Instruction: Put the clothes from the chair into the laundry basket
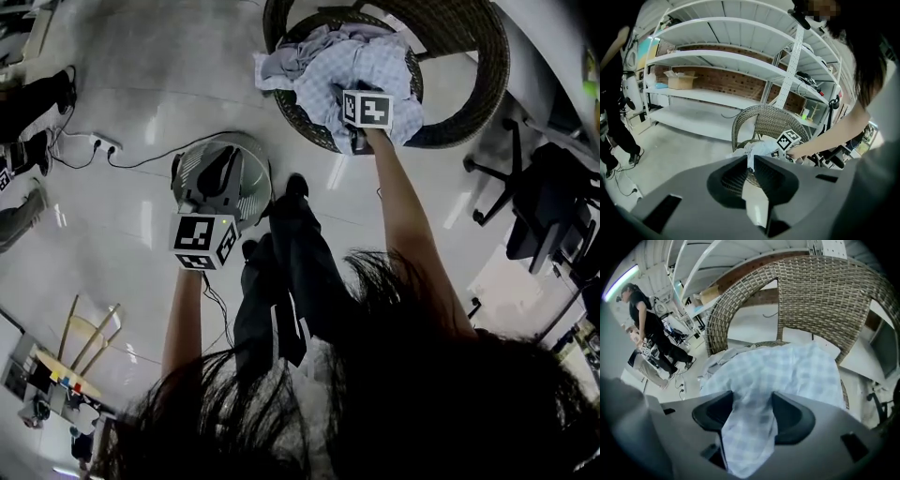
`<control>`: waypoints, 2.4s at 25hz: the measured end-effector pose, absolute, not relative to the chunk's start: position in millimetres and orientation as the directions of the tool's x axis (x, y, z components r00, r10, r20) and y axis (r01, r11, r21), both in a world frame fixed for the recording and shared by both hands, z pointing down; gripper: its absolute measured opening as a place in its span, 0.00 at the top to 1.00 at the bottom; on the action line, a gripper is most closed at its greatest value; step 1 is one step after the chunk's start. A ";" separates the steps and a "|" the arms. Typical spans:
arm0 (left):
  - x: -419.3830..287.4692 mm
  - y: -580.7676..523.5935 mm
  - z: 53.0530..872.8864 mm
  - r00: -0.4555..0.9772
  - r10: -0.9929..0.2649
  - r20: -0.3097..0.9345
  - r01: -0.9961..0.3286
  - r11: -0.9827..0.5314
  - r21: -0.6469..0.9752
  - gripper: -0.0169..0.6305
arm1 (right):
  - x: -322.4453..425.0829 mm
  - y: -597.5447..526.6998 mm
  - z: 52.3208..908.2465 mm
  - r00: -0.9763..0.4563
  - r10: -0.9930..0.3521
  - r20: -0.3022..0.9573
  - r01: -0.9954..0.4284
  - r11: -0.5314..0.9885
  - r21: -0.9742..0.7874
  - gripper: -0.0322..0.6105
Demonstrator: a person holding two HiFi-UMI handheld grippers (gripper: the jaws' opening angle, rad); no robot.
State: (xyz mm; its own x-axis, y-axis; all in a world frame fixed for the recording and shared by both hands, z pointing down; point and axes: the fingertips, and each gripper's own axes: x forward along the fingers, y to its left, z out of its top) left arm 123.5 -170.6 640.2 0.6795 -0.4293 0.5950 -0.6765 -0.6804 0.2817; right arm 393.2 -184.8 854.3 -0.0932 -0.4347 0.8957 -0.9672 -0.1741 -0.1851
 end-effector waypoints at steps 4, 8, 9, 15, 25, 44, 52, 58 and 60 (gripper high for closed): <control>105.1 -166.7 646.3 0.657 -0.445 0.608 -0.704 -0.650 0.284 0.91 | 394.6 -186.2 856.4 -0.078 -0.413 0.907 -0.970 -0.180 -0.165 0.60; 97.9 -165.2 640.0 0.645 -0.471 0.602 -0.728 -0.619 0.295 0.91 | 393.1 -184.0 845.5 -0.093 -0.421 0.903 -0.967 -0.177 -0.182 0.80; 98.3 -164.7 635.9 0.647 -0.475 0.596 -0.728 -0.618 0.298 0.91 | 392.4 -183.9 840.4 -0.105 -0.435 0.894 -0.959 -0.192 -0.206 0.82; 95.0 -158.8 605.0 0.668 -0.492 0.559 -0.712 -0.642 0.285 0.91 | 383.6 -185.1 790.4 -0.156 -0.533 0.832 -0.932 -0.199 -0.302 0.83; 85.0 -136.5 549.1 0.700 -0.511 0.498 -0.683 -0.683 0.258 0.91 | 403.1 -175.2 658.7 -0.140 -0.717 0.683 -0.899 -0.197 -0.391 0.84; -19.0 -85.6 426.6 0.704 -0.618 0.350 -0.695 -0.702 0.158 0.91 | 369.5 -124.7 408.1 -0.053 -0.886 0.460 -0.948 -0.099 -0.301 0.84; -75.7 -61.7 415.3 0.684 -0.644 0.342 -0.714 -0.687 0.135 0.91 | 347.6 -113.1 333.4 -0.001 -0.933 0.361 -0.951 -0.110 -0.288 0.84; -104.9 -49.8 410.7 0.674 -0.659 0.335 -0.725 -0.678 0.125 0.91 | 357.1 -120.1 289.7 0.053 -0.948 0.315 -0.951 -0.144 -0.274 0.84; -112.0 -46.7 410.0 0.670 -0.663 0.335 -0.728 -0.676 0.119 0.91 | 366.2 -125.5 278.8 0.078 -0.948 0.309 -0.943 -0.170 -0.285 0.84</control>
State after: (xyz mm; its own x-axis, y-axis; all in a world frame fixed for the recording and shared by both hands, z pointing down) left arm -112.0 -46.7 410.0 0.6699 -0.6626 0.3349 -0.7276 -0.6757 0.1187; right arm 366.2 -125.5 278.8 0.0777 -0.9480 0.3085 -0.9433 -0.1700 -0.2851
